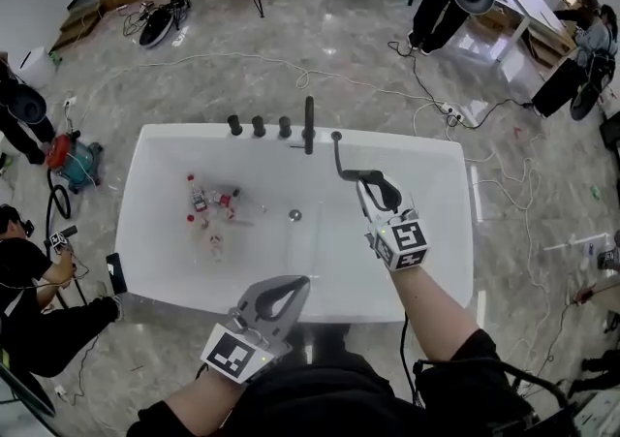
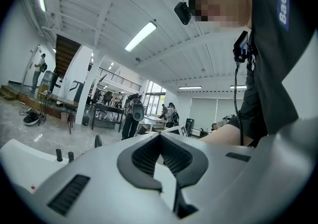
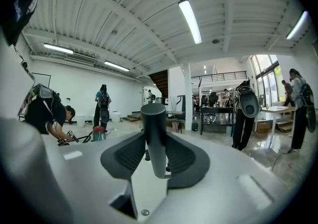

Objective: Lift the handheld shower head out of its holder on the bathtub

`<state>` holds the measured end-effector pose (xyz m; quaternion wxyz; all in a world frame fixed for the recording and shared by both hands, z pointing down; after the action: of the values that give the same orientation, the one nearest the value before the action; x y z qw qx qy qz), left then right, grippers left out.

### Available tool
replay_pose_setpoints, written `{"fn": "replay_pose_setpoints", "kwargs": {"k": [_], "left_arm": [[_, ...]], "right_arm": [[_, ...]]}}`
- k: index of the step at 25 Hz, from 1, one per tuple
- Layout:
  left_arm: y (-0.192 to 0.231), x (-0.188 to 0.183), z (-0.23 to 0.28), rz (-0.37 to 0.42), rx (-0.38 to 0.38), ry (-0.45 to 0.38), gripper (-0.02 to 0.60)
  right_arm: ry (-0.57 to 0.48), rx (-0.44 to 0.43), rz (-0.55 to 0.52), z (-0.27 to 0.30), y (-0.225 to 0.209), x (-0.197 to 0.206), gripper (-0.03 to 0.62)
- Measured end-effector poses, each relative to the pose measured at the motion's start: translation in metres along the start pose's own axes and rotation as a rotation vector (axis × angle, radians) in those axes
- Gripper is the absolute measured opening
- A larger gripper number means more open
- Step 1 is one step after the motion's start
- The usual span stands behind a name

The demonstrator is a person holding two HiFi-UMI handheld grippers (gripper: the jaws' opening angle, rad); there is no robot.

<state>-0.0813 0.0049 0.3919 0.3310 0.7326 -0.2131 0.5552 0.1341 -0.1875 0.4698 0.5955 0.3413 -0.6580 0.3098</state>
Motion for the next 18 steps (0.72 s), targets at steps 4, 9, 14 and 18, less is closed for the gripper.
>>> {"fn": "replay_pose_setpoints", "kwargs": {"k": [4,9,14,18], "left_arm": [[-0.005,-0.004,0.002,0.004,0.007,0.01,0.0],[-0.01,-0.012,0.005,0.018,0.016,-0.016,0.0],[-0.014,-0.016,0.007,0.015,0.013,-0.028,0.0],[-0.017,-0.018,0.01,0.02,0.025,-0.032,0.0]], "right_arm": [[0.0,-0.053,-0.029,-0.025,0.019,-0.019,0.123],[0.015,-0.11,-0.055,-0.056,0.048,-0.036,0.123],[-0.023,-0.102,-0.011,-0.083,0.066,-0.059,0.123],[-0.051,-0.075,0.001,-0.105,0.072,-0.07,0.123]]}}
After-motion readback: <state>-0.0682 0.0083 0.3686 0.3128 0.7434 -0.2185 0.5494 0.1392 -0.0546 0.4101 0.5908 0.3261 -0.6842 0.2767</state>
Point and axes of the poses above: the fingertips, and each gripper's own axes: z forward along the fingers, y to its left, x out of its underside, the point moved 8 cm from there along -z, backward along the fingers, and after that the axes turned 15 degrees about -y, right-handed, at the moved point
